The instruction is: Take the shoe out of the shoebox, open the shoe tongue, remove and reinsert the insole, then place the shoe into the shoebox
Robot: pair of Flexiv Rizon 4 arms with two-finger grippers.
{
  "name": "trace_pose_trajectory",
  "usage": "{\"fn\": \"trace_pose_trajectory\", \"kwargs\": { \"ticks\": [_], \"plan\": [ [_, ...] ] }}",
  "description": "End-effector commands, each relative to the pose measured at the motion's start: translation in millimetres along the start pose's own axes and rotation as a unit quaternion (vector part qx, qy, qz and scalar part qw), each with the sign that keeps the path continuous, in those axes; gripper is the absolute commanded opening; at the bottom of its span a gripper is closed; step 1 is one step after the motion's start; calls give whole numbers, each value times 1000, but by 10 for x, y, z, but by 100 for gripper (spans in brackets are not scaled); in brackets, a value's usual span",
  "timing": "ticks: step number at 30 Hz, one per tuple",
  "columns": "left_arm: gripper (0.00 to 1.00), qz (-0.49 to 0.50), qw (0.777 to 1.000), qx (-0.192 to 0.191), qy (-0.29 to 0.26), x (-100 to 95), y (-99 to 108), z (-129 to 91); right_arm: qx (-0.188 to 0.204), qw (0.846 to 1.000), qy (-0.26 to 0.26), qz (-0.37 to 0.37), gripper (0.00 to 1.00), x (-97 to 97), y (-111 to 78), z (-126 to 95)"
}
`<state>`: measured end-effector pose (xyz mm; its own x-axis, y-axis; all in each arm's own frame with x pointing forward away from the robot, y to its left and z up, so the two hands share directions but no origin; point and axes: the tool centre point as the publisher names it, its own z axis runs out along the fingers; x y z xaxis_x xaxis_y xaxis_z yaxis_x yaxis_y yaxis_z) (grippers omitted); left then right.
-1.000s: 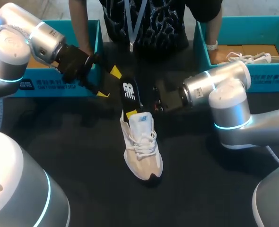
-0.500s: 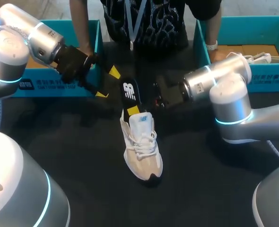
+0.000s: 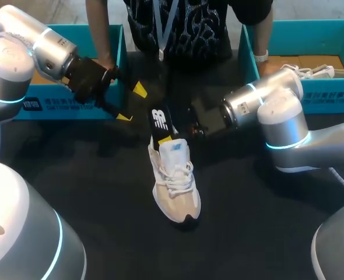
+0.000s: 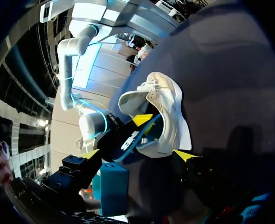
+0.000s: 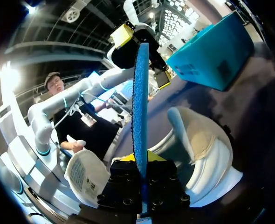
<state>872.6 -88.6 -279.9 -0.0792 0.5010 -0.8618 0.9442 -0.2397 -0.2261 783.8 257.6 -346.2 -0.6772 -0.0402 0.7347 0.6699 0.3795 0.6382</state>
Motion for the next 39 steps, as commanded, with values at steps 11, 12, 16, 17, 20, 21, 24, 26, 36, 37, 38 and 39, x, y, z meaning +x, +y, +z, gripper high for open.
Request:
{"fn": "trace_pose_trajectory", "kwargs": {
  "ticks": [11,12,16,17,20,21,24,26,36,37,38,39],
  "plan": [
    [100,3,1000,6,1,-12,0,49,13,1000,-26,-1,26,109,-36,35],
    [100,4,1000,7,1,-13,1,49,13,1000,-28,-5,31,120,-9,23],
    [100,4,1000,7,1,-15,3,52,14,999,-37,-18,35,154,96,-2],
    [100,4,1000,7,1,-15,3,52,15,999,-40,-22,35,157,115,-10],
    [100,4,1000,6,0,-16,2,52,16,999,-44,-26,37,140,125,-59],
    [100,4,1000,6,0,-16,2,51,15,998,-47,-28,37,139,143,-72],
    [100,3,1000,5,0,-13,-2,48,14,998,-52,-31,36,100,171,-118],
    [100,2,1000,4,0,-10,-5,47,15,998,-51,-33,35,59,198,-116],
    [100,-1,1000,-3,0,5,-25,16,27,999,-24,-31,0,-79,232,-30],
    [100,-1,1000,-3,0,5,-25,15,29,999,-20,-26,0,-83,207,-24],
    [100,-1,1000,-3,-1,5,-25,14,34,999,-19,-21,0,-81,178,-20],
    [100,-1,1000,-4,-1,5,-26,14,37,999,-19,-17,0,-70,161,-17]
  ]
}}
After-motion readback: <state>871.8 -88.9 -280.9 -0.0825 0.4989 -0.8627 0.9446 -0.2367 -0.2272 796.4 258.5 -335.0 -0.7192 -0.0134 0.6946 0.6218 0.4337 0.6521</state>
